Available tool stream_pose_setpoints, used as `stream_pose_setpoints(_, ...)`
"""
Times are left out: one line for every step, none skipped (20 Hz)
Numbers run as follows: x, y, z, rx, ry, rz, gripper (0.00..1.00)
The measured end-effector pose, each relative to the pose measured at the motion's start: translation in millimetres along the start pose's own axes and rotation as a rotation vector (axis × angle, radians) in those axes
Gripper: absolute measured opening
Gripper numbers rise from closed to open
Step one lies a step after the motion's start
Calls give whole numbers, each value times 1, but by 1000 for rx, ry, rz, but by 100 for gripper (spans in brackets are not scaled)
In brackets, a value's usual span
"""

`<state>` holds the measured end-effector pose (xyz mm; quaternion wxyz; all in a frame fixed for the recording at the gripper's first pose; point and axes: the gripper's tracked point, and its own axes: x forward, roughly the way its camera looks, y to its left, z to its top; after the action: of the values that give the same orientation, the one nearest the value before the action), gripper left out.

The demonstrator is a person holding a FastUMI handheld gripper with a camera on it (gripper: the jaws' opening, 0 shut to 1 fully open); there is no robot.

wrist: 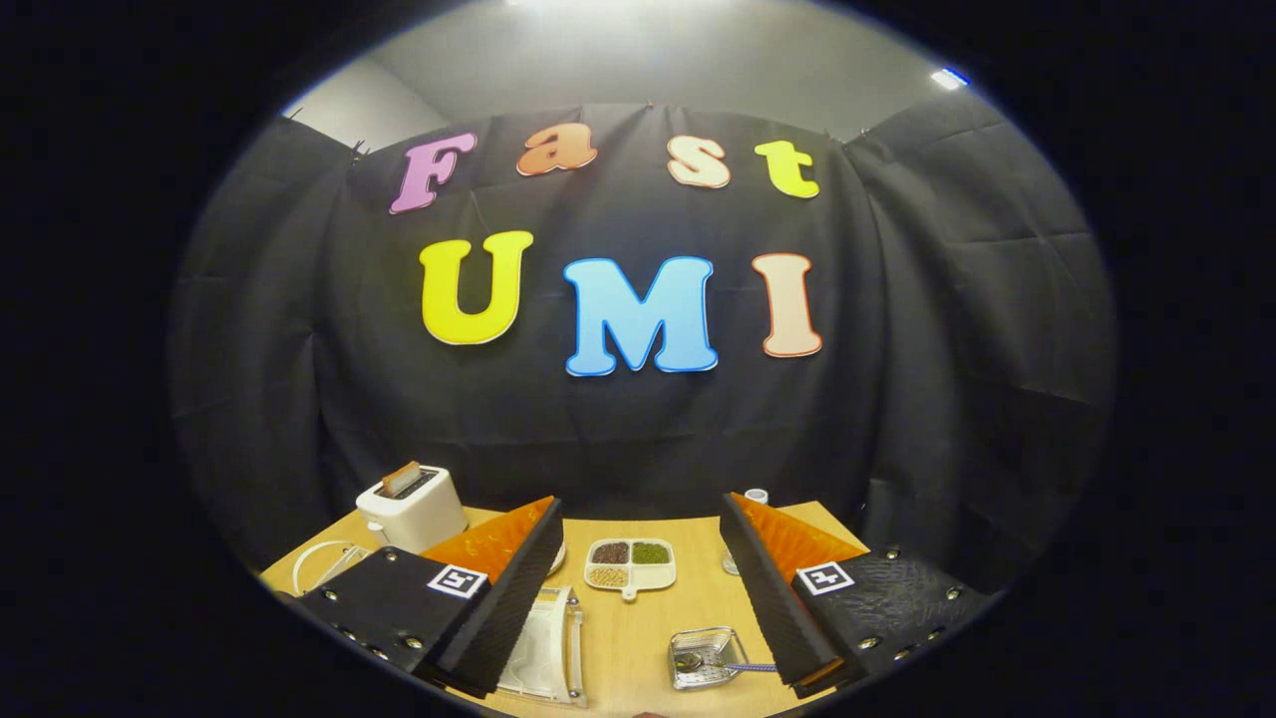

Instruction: Take the plate from the dish rack, then take the spoon from the basket and place it into the plate.

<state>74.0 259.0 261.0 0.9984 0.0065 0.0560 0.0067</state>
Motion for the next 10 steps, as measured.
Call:
stream_pose_setpoints(3,11,-2,0,22,13,97)
stream_pose_setpoints(5,22,-4,4,44,26,97)
stream_pose_setpoints(9,31,-8,10,65,36,97)
stream_pose_setpoints(12,39,-12,15,92,39,97)
stream_pose_setpoints(14,47,-20,21,123,47,97)
stream_pose_setpoints(17,56,-26,24,151,58,97)
stream_pose_setpoints(20,62,-31,25,181,61,97)
stream_pose_setpoints(24,67,-37,27,209,70,98)
stream_pose_setpoints(26,74,-46,27,244,80,97)
stream_pose_setpoints(28,80,-56,24,290,87,97)
